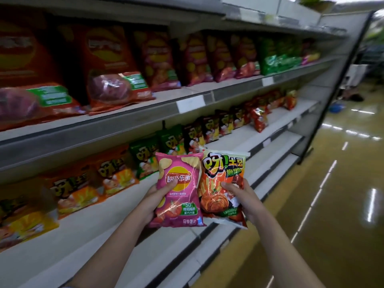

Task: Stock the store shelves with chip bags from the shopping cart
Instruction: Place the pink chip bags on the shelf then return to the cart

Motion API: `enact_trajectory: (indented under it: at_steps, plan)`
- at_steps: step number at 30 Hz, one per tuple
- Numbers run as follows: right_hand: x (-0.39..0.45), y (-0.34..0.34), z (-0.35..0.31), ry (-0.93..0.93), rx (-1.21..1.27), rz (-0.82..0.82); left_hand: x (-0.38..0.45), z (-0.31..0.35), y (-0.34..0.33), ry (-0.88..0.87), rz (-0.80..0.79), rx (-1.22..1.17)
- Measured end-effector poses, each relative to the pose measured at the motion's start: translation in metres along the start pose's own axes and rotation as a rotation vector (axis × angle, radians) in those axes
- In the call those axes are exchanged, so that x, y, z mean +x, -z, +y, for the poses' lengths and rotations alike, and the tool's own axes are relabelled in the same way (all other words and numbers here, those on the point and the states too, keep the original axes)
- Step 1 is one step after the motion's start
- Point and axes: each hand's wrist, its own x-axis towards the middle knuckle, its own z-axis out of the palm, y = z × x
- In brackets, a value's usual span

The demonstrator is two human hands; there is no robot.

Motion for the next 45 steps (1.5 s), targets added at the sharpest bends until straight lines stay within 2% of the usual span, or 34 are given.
enact_trajectory:
  at_steps: [14, 21, 29, 36, 45]
  plan:
    - [0.093, 0.177, -0.097, 0.114, 0.010, 0.140, 0.120, 0.057, -0.196, -0.088, -0.191, -0.004]
    - [0.092, 0.243, -0.142, 0.222, 0.034, 0.142, 0.123, 0.083, -0.272, -0.150, -0.195, 0.029]
    - [0.082, 0.306, -0.196, 0.298, 0.004, -0.006, 0.079, 0.100, -0.337, -0.221, -0.125, -0.046]
    - [0.078, 0.283, -0.241, 0.358, -0.024, -0.187, 0.023, 0.133, -0.338, -0.311, 0.042, -0.064]
    - [0.070, 0.196, -0.257, 0.327, -0.032, -0.478, -0.032, 0.155, -0.276, -0.420, 0.312, -0.016]
